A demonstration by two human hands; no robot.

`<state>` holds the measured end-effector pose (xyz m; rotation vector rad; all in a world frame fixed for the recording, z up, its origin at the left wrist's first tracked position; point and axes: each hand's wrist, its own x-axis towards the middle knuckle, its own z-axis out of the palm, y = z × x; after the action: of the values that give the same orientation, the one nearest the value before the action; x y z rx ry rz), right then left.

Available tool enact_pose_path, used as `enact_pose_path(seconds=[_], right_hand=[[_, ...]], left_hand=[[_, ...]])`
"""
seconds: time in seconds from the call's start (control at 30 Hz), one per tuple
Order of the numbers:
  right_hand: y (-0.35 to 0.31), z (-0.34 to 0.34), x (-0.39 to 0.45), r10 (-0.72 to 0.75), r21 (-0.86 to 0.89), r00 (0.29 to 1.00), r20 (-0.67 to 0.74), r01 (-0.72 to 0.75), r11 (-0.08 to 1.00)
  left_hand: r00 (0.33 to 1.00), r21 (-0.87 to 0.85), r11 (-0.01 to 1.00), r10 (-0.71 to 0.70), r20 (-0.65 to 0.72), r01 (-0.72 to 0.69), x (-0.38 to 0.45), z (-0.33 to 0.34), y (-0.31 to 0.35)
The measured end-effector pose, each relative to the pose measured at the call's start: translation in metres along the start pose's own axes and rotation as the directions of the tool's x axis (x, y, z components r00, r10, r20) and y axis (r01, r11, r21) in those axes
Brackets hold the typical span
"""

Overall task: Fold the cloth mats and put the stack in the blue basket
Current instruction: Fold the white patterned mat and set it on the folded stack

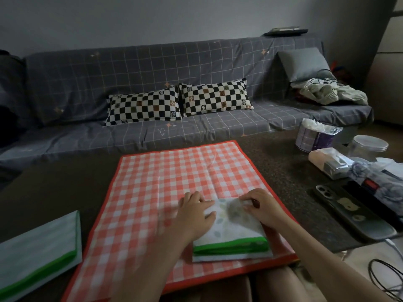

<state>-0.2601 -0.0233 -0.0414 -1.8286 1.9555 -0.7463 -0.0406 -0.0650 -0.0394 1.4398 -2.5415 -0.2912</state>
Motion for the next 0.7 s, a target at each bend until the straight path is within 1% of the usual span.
enact_pose_path(seconds=[0.03,0.1,0.13,0.2,0.27,0.33,0.53,0.6,0.7], right_hand=[[-0.003,0.000,0.000,-0.003,-0.042,1.000,0.014,0.004,0.999],[-0.015,-0.001,-0.003,0.000,-0.244,0.998,0.058,0.015,0.970],[-0.022,-0.001,-0.005,0.016,-0.356,0.996,0.086,0.015,0.934],[-0.033,0.006,-0.010,0.048,-0.473,0.990,0.134,0.022,0.881],[-0.039,0.022,-0.020,0.069,-0.495,0.985,0.160,0.020,0.869],[-0.036,0.037,-0.031,0.081,-0.498,0.985,0.149,0.004,0.867],[-0.027,0.038,-0.036,0.111,-0.466,0.985,0.129,-0.038,0.884],[-0.024,0.036,-0.037,0.181,-0.468,0.979,0.098,-0.116,0.876],[-0.025,0.033,-0.043,0.291,-0.454,0.956,-0.025,-0.270,0.849]], left_hand=[[0.999,-0.011,1.000,-0.007,0.038,0.008,-0.003,0.002,0.005],[0.991,-0.005,1.000,-0.024,0.129,0.025,-0.008,0.007,0.014],[0.985,0.021,0.999,-0.034,0.166,0.031,-0.011,0.009,0.017],[0.980,0.095,0.995,-0.052,0.192,0.034,-0.013,0.015,0.022],[0.986,0.144,0.989,-0.057,0.158,0.035,-0.015,0.022,0.023],[0.990,0.149,0.988,-0.061,0.128,0.042,-0.014,0.027,0.022],[0.990,0.139,0.990,-0.030,0.136,0.011,-0.020,0.028,0.011],[0.987,0.130,0.987,-0.106,0.123,0.090,-0.024,0.026,0.008],[0.946,0.086,0.947,-0.316,0.069,0.310,-0.034,0.024,0.009]])
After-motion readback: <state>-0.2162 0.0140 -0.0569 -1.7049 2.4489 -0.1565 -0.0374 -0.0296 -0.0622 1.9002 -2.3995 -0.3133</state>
